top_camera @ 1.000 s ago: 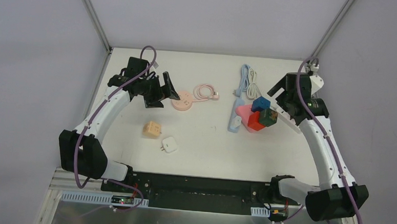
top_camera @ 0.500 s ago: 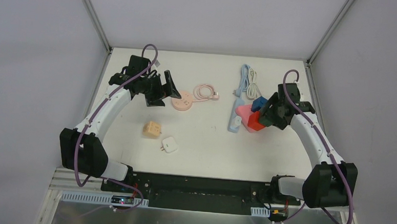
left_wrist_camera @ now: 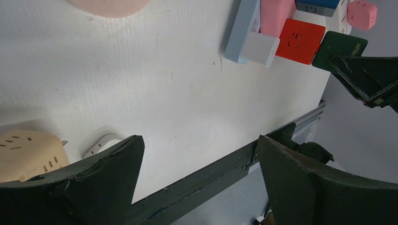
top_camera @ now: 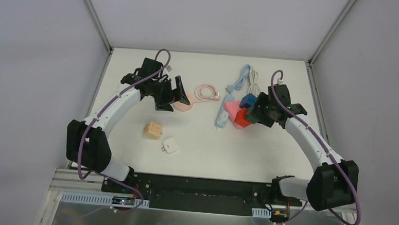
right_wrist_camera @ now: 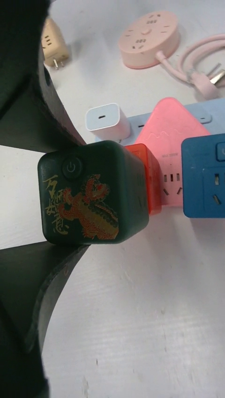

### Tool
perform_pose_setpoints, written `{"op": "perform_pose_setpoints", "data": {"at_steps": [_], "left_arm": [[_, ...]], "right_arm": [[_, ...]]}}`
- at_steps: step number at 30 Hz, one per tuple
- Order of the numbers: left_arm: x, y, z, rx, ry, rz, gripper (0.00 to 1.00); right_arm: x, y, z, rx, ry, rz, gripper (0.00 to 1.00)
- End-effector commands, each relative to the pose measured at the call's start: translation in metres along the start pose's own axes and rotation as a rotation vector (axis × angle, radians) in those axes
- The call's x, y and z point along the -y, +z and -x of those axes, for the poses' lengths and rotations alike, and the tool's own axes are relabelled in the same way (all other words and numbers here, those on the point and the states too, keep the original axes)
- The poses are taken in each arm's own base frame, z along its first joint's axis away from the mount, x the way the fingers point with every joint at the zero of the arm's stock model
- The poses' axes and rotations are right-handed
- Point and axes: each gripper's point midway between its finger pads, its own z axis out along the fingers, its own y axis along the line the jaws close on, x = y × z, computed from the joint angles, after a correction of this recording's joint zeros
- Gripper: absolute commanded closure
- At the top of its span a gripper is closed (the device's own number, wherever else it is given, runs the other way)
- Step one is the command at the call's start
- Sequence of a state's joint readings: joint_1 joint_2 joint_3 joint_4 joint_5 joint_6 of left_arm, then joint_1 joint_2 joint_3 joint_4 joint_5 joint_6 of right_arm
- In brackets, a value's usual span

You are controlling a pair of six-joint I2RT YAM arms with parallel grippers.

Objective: Pull the plug off the socket

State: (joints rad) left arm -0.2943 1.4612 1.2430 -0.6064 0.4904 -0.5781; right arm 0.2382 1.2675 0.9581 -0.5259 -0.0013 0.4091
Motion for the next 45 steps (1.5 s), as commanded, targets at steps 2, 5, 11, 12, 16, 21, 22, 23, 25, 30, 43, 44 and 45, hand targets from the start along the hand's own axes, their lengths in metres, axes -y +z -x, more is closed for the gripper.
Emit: {"op": "perform_pose_setpoints", "data": {"at_steps": [2,5,11,12,16,21,22,23,25,30,43,44,45], "left_arm": [[0.037,0.013,-0.007,-0.031,0.036,-0.082,0.07],[0.055,0.026,-0.015,-0.067,0.055,-0.117,0.08],[0.098,0.058,-0.028,-0.133,0.11,-0.197,0.1],[0.106,0.063,-0.029,-0.143,0.12,-0.214,0.11],[0.135,0.083,-0.039,-0.175,0.172,-0.267,0.15],[0.161,0.109,-0.045,-0.197,0.196,-0.336,0.22],[0.163,0.115,-0.046,-0.206,0.197,-0.341,0.24],[0.165,0.121,-0.047,-0.213,0.198,-0.341,0.25],[0.166,0.131,-0.05,-0.225,0.202,-0.34,0.27],[0.158,0.154,-0.057,-0.256,0.209,-0.31,0.36],[0.111,0.179,-0.083,-0.336,0.29,-0.146,0.61],[0.105,0.18,-0.086,-0.344,0.299,-0.126,0.63],[0.1,0.18,-0.089,-0.351,0.311,-0.103,0.64]], "right_arm": [[-0.041,-0.01,-0.034,-0.093,-0.074,0.084,0.54],[-0.052,-0.014,-0.05,-0.129,-0.107,0.06,0.54],[-0.042,-0.014,-0.051,-0.102,-0.074,-0.049,0.3],[-0.042,-0.015,-0.046,-0.079,-0.066,-0.057,0.23],[-0.047,-0.024,-0.027,-0.008,-0.038,-0.027,0.13],[-0.055,-0.027,-0.017,-0.005,0.004,0.085,0.22],[-0.055,-0.025,-0.019,-0.012,0.006,0.099,0.25],[-0.056,-0.024,-0.02,-0.015,0.007,0.108,0.26],[-0.055,-0.021,-0.02,-0.014,0.004,0.109,0.3],[-0.058,-0.014,-0.028,-0.061,-0.007,0.123,0.34],[-0.05,-0.004,-0.044,-0.127,-0.049,0.106,0.37],[-0.05,-0.003,-0.045,-0.134,-0.045,0.104,0.4],[-0.051,-0.002,-0.046,-0.138,-0.044,0.102,0.44]]}}
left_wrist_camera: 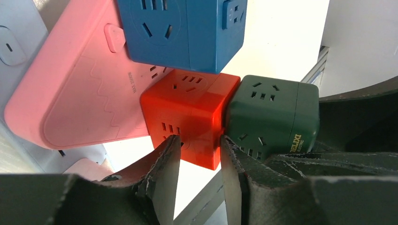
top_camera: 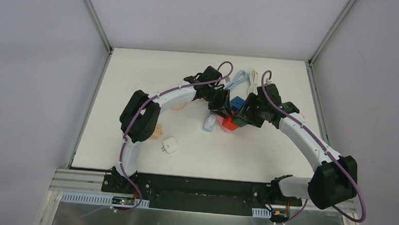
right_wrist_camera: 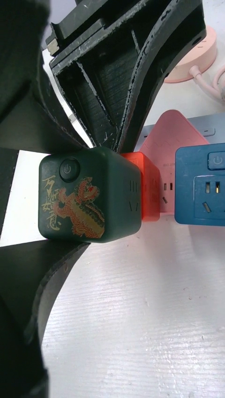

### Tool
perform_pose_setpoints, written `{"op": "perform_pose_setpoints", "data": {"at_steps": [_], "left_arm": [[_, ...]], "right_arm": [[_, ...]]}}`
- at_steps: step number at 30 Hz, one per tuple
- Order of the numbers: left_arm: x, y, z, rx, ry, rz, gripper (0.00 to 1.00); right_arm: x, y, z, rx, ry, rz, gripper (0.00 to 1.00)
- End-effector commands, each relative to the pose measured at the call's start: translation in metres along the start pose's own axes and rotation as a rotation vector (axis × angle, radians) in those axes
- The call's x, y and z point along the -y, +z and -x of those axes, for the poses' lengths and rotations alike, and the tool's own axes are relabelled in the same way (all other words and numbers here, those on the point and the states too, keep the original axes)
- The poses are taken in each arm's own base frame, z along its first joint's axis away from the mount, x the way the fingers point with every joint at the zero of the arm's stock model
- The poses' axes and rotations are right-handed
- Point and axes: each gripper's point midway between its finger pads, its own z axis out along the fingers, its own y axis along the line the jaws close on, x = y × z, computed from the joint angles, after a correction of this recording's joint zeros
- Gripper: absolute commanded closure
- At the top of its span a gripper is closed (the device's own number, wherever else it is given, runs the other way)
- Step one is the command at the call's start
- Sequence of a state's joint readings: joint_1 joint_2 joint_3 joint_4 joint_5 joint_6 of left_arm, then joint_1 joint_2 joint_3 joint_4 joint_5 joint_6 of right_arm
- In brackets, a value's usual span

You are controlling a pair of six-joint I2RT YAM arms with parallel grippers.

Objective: Pull the plug off the socket

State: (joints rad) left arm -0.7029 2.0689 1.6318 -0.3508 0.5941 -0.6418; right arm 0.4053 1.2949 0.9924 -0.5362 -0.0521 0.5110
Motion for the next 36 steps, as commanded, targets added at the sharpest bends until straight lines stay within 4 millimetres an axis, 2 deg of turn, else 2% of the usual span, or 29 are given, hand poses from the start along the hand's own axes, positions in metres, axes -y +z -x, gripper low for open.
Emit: {"op": "perform_pose_setpoints", "data": {"at_steps": [1,8,9,16,21,25,29,34,36], "left_arm": [[-0.028,0.007,-0.025,-0.076,0.051,0.129,0.64],[-0.061,0.008,-0.054,-0.135,0.07,0.242,0.68],[-0.066,0.007,-0.058,-0.143,0.07,0.26,0.69],[-0.093,0.003,-0.075,-0.186,0.057,0.359,0.75],[-0.104,0.002,-0.08,-0.208,0.054,0.403,0.78],[-0.112,-0.002,-0.082,-0.21,0.066,0.444,0.79],[-0.117,-0.003,-0.086,-0.224,0.068,0.457,0.81],[-0.121,-0.004,-0.091,-0.236,0.064,0.467,0.82],[-0.121,-0.003,-0.091,-0.238,0.067,0.466,0.82]], "right_arm": [[0.0,0.006,-0.006,-0.039,-0.005,-0.003,0.49],[-0.008,0.001,0.007,-0.024,0.027,-0.034,0.97],[-0.009,-0.001,0.008,-0.032,0.036,-0.042,1.0],[-0.046,-0.017,0.014,-0.052,0.01,0.11,1.0],[-0.048,-0.026,0.022,0.11,-0.212,0.092,1.0],[-0.04,-0.023,0.023,0.123,-0.261,0.043,1.0],[-0.038,-0.027,0.024,0.118,-0.181,0.031,1.0],[-0.039,-0.037,0.035,0.033,0.074,0.107,1.0],[-0.047,-0.038,0.03,-0.009,0.104,0.15,1.0]]}}
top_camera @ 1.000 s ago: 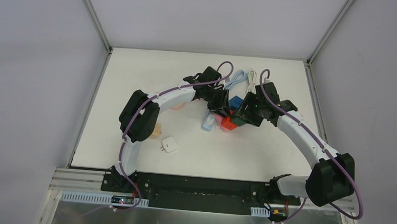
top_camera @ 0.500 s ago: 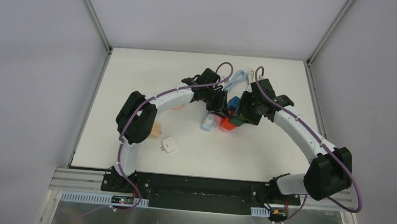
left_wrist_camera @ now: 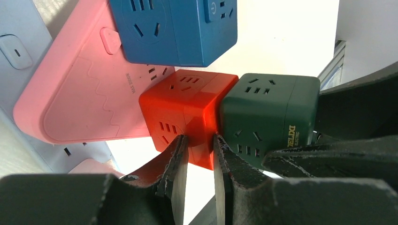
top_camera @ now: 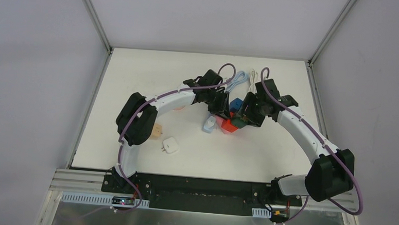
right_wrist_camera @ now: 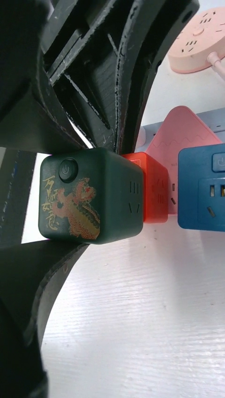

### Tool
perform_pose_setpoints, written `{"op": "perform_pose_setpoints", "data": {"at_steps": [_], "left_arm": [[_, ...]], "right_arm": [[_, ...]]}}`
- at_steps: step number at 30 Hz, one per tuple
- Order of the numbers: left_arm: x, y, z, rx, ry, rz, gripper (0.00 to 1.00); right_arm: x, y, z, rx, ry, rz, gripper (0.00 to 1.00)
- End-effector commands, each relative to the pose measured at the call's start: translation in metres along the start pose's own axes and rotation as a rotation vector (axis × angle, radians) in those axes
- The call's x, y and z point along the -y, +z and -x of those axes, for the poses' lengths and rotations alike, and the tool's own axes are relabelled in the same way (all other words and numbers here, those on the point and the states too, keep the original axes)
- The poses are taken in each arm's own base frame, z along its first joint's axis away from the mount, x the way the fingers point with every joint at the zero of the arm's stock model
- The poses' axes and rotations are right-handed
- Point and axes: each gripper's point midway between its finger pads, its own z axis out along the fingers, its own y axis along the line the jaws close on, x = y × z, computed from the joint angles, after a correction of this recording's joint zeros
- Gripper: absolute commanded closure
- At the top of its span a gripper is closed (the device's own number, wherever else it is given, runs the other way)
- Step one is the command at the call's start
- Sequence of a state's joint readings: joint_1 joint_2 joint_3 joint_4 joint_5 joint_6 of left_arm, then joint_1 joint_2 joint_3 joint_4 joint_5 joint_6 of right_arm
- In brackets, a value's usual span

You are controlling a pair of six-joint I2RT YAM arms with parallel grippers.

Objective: Pull the plug off the socket

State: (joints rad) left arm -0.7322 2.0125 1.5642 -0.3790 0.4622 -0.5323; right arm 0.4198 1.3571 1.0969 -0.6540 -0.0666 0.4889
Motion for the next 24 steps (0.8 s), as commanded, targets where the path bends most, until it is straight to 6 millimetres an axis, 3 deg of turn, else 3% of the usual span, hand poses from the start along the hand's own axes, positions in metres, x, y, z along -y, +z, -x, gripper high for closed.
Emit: {"op": "perform_pose_setpoints", "data": {"at_steps": [1,8,13,19,24], "left_arm": [[-0.092,0.01,-0.089,-0.286,-0.021,0.333,0.82],[-0.094,0.01,-0.091,-0.303,-0.023,0.342,0.83],[-0.096,0.009,-0.092,-0.315,-0.023,0.355,0.84],[-0.098,0.009,-0.093,-0.322,-0.026,0.365,0.84],[-0.099,0.01,-0.094,-0.329,-0.028,0.369,0.85]], "right_arm": [[-0.042,-0.035,0.03,0.055,0.108,0.201,1.0],[-0.048,-0.039,0.024,0.193,-0.197,0.158,1.0],[-0.042,-0.05,0.037,0.237,-0.175,0.12,1.0],[-0.033,-0.054,0.045,0.079,0.092,0.129,1.0],[-0.04,-0.057,0.042,0.144,-0.087,0.177,1.0]]}}
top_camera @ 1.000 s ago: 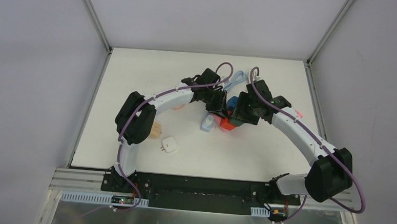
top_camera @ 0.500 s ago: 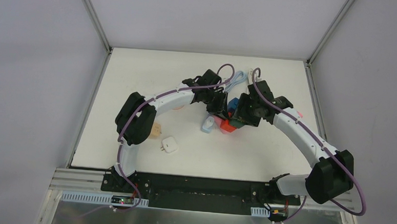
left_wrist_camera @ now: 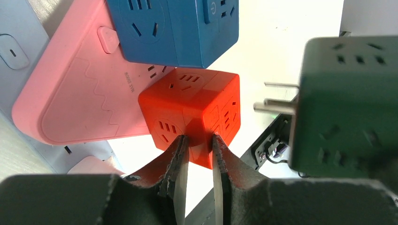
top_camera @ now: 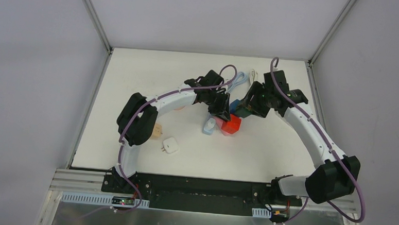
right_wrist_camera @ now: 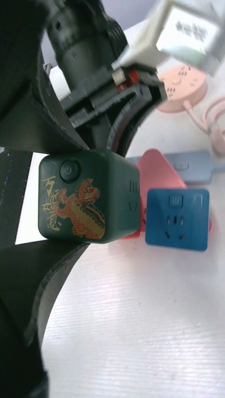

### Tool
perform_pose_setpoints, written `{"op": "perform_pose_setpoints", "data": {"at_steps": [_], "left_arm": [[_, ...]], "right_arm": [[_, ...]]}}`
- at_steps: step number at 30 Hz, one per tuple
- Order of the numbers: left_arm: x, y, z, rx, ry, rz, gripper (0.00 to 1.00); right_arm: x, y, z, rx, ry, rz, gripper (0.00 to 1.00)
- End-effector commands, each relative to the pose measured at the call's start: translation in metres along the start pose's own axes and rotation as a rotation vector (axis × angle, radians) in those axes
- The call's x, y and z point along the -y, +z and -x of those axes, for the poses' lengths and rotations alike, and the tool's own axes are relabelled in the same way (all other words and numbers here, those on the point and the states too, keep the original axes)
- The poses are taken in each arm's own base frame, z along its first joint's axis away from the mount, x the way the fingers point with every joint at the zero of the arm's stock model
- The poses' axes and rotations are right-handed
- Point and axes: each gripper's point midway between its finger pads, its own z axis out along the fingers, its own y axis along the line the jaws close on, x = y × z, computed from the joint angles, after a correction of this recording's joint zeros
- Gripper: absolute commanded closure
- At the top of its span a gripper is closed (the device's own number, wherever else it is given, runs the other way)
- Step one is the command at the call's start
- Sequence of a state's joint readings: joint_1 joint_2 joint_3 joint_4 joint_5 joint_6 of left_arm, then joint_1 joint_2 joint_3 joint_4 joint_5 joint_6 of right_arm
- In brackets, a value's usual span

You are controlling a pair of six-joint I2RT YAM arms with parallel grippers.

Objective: Pull the plug off the socket

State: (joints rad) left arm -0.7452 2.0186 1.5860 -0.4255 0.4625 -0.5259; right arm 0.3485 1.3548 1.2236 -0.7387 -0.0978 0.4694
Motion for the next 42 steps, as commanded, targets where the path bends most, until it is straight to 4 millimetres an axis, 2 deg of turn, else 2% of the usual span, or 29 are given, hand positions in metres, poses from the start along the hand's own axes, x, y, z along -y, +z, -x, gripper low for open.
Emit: {"op": "perform_pose_setpoints", "data": {"at_steps": [1,8,15,17,22,27,30,33,34,39,42], "left_arm": [[-0.102,0.014,-0.087,-0.3,-0.037,0.358,0.85],[-0.099,0.013,-0.084,-0.299,-0.037,0.349,0.85],[-0.08,0.006,-0.067,-0.275,-0.014,0.299,0.79],[-0.072,0.001,-0.059,-0.254,-0.003,0.29,0.71],[-0.03,-0.021,-0.026,-0.161,0.037,0.179,0.51],[0.002,-0.047,0.001,-0.076,0.076,0.118,0.4],[0.016,-0.063,0.011,-0.039,0.096,0.084,0.37],[0.02,-0.077,0.019,-0.007,0.116,0.087,0.35],[0.018,-0.082,0.021,0.005,0.12,0.098,0.34],[0.0,-0.098,0.032,0.059,0.128,0.182,0.34],[-0.017,-0.108,0.038,0.081,0.138,0.26,0.34]], "right_arm": [[-0.032,-0.027,0.011,0.118,-0.154,0.149,1.0],[0.004,-0.03,0.028,0.21,-0.096,-0.024,1.0],[0.045,-0.027,0.04,0.249,0.095,-0.13,1.0],[0.06,-0.02,0.035,0.22,0.145,-0.164,1.0],[0.082,0.01,0.003,0.106,0.204,-0.163,1.0],[0.095,0.031,-0.021,0.036,0.269,-0.139,0.97],[0.106,0.037,-0.029,0.035,0.292,-0.153,0.91],[0.12,0.04,-0.035,0.045,0.318,-0.183,0.81],[0.125,0.04,-0.037,0.052,0.325,-0.194,0.77],[0.145,0.036,-0.045,0.081,0.326,-0.262,0.38],[0.151,0.026,-0.044,0.096,0.335,-0.306,0.27]]}}
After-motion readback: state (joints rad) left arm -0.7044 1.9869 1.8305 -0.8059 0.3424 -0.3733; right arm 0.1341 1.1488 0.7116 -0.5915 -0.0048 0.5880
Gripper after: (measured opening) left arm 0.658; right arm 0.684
